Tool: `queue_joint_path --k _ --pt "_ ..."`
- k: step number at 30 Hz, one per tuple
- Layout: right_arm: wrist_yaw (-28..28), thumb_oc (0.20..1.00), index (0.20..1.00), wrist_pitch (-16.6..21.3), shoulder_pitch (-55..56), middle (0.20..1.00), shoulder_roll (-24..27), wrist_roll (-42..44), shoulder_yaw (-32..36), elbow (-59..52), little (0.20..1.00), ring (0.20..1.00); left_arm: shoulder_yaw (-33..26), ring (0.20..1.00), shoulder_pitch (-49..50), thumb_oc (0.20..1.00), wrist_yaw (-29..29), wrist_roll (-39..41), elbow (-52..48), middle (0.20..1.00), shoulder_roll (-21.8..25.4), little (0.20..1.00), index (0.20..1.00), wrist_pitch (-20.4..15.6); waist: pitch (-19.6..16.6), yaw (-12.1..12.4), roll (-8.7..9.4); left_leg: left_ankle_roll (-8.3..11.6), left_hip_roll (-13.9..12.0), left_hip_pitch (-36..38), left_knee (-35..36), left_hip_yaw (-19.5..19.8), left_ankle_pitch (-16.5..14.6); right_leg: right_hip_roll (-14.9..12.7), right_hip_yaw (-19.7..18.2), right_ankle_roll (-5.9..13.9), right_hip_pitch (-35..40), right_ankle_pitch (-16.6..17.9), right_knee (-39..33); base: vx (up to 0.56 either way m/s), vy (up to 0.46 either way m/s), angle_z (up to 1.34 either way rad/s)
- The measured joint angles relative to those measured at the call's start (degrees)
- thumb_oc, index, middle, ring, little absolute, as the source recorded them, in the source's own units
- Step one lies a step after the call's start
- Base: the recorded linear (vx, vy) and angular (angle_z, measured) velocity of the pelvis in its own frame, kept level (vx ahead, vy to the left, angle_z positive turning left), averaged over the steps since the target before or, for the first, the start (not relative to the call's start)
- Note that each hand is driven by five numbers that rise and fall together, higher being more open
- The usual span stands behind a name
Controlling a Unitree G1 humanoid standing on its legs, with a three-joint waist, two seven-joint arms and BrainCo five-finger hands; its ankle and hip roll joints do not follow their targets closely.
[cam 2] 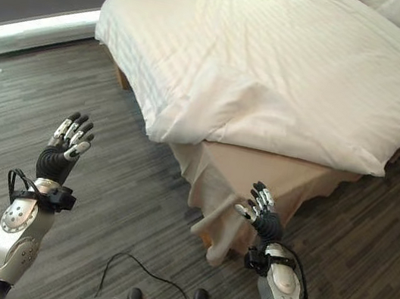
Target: Making the bed.
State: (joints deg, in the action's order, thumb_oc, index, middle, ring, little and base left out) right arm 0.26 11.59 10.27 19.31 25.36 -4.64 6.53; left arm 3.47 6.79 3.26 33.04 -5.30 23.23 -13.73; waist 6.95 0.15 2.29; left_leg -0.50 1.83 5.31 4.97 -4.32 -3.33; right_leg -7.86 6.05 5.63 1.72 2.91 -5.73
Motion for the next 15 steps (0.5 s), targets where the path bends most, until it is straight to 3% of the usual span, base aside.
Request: queue_joint_path --k 10,15 --pt "-3.9 1.000 1.000 0.6 -0.5 1.000 2.9 -2.9 8.5 1.2 1.000 1.000 0.3 1.000 2.1 1.000 -1.9 0.0 -0.8 1.000 -0.1 1.000 1.000 0.5 -1.5 0.0 -0.60 0.36 -1.1 0.6 0.7 0.1 -0.2 1.2 -0.1 0.72 0.6 -0.8 -0.3 0.09 0.024 -0.01" --pt "-4.7 1.000 1.000 0.5 -1.7 1.000 10.1 -7.5 10.7 3.5 1.000 1.000 0.4 1.000 4.0 1.000 -4.1 0.0 -0.8 1.000 0.4 1.000 1.000 1.2 -3.4 0.3 0.64 0.60 -1.6 -1.0 0.7 0.3 -0.1 1.8 -0.1 0.51 -0.6 -0.8 -0.3 0.05 0.011 0.01"
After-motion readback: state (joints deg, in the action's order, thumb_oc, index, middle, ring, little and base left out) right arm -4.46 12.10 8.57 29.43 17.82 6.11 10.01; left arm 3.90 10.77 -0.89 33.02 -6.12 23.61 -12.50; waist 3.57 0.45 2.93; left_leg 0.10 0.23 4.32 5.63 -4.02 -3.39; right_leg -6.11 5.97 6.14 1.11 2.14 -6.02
